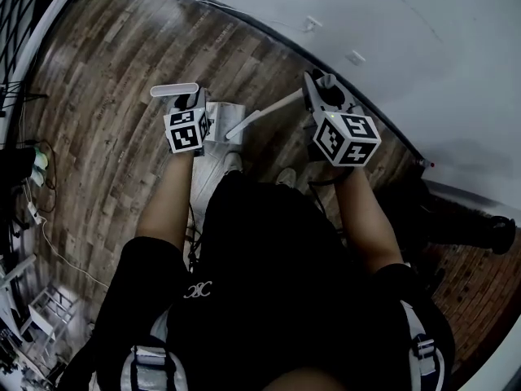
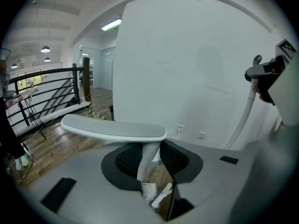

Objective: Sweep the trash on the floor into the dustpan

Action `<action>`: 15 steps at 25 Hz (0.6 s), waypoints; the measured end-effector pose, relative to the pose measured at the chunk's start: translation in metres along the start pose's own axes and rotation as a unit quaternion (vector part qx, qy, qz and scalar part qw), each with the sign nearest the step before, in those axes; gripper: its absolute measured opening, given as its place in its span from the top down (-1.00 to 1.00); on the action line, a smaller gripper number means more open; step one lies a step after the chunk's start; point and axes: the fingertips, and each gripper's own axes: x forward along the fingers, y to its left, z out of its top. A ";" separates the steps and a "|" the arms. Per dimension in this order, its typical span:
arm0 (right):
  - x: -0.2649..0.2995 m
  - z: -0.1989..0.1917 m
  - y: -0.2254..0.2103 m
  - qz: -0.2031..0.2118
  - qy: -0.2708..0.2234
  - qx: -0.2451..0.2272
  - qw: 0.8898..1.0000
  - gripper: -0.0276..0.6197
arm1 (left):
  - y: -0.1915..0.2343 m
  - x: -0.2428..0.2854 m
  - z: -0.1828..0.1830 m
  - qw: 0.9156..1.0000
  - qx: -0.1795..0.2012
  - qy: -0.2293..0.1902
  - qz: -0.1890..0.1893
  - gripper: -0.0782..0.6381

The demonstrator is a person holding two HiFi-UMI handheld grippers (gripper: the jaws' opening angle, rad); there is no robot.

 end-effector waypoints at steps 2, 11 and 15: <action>-0.019 0.011 -0.006 0.002 -0.011 -0.011 1.000 0.64 | 0.002 -0.007 0.009 1.000 -0.009 -0.007 0.017 0.46; -0.095 0.059 -0.049 -0.026 -0.053 -0.066 0.996 0.64 | -0.037 -0.053 0.081 0.996 -0.018 -0.069 0.049 0.46; -0.117 0.068 -0.085 -0.055 -0.066 -0.071 0.994 0.64 | -0.074 -0.080 0.135 0.992 0.002 -0.116 0.038 0.46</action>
